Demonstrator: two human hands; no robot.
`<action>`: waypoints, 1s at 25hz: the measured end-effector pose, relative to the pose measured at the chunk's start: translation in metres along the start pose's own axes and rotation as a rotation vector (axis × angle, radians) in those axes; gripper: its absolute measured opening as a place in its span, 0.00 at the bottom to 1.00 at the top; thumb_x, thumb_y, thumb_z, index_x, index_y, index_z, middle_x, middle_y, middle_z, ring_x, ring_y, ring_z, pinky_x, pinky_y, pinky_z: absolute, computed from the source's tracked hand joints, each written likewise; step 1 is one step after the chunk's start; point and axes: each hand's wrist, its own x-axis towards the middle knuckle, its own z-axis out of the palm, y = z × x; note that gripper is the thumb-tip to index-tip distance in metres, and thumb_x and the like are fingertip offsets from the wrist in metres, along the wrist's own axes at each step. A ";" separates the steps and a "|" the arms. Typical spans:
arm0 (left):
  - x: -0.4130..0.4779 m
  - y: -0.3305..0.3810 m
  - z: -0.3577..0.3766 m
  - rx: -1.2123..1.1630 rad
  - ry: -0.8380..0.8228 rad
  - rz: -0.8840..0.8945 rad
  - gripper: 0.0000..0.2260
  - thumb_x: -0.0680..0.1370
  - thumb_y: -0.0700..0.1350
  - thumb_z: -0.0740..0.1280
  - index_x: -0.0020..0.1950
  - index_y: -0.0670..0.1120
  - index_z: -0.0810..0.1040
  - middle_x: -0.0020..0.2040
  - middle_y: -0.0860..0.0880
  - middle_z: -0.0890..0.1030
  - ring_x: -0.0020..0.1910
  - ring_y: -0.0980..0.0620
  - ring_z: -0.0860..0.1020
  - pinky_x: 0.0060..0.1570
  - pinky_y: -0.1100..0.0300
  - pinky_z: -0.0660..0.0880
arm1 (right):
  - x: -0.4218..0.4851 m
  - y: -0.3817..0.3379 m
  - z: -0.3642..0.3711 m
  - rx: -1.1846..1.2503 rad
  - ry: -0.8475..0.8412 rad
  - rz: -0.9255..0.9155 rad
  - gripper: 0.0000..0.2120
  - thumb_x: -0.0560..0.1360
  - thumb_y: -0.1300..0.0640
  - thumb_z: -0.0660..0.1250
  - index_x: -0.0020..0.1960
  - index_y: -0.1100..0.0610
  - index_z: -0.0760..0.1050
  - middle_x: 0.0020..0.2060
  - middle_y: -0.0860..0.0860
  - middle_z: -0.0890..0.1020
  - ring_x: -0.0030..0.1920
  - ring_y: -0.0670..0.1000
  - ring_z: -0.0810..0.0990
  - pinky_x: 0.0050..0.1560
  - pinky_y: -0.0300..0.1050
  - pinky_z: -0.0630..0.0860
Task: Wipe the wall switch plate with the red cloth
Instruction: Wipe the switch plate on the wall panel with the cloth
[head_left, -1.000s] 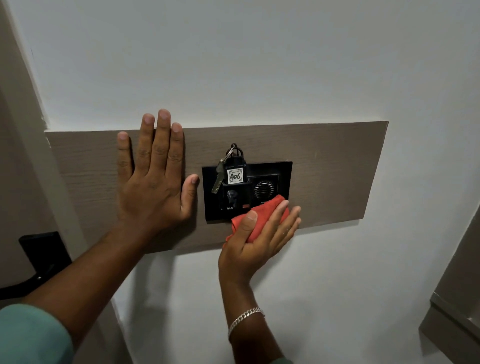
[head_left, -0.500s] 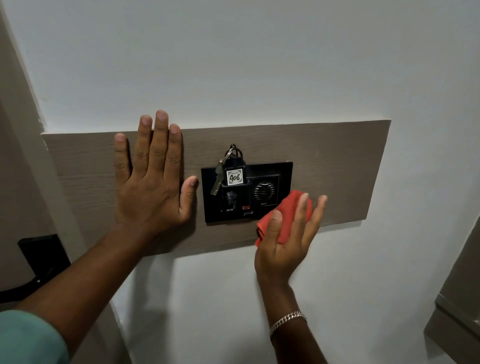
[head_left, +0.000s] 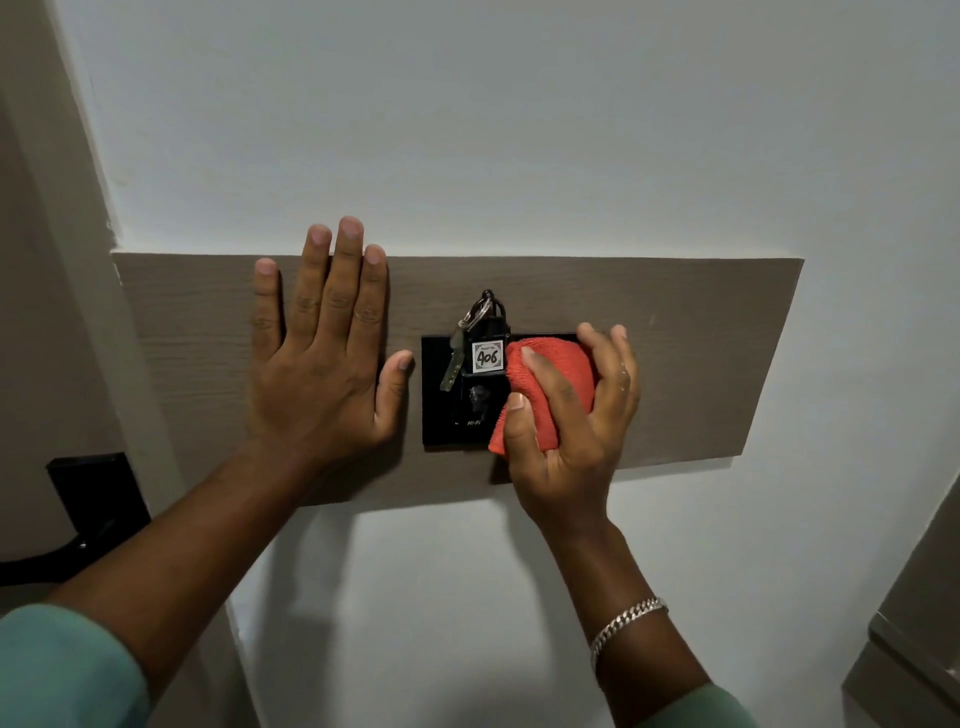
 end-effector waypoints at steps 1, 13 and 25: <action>0.000 0.000 0.000 0.001 -0.001 -0.001 0.34 0.79 0.57 0.52 0.79 0.39 0.48 0.79 0.38 0.50 0.78 0.42 0.45 0.75 0.42 0.40 | 0.002 0.002 -0.001 -0.005 -0.015 -0.016 0.14 0.74 0.57 0.66 0.58 0.58 0.82 0.66 0.65 0.74 0.74 0.66 0.65 0.76 0.54 0.63; 0.000 0.000 -0.002 -0.026 -0.009 -0.001 0.34 0.78 0.56 0.52 0.79 0.40 0.48 0.80 0.39 0.49 0.79 0.43 0.44 0.76 0.41 0.42 | 0.004 -0.002 -0.004 0.040 -0.064 0.024 0.15 0.74 0.55 0.64 0.57 0.57 0.83 0.67 0.63 0.73 0.74 0.62 0.65 0.76 0.53 0.62; -0.002 -0.001 0.000 -0.023 0.029 0.000 0.33 0.79 0.56 0.53 0.79 0.39 0.50 0.79 0.40 0.50 0.79 0.42 0.48 0.76 0.40 0.45 | -0.023 -0.045 0.034 -0.179 -0.035 -0.034 0.20 0.80 0.41 0.58 0.68 0.47 0.72 0.73 0.59 0.70 0.76 0.62 0.63 0.76 0.69 0.58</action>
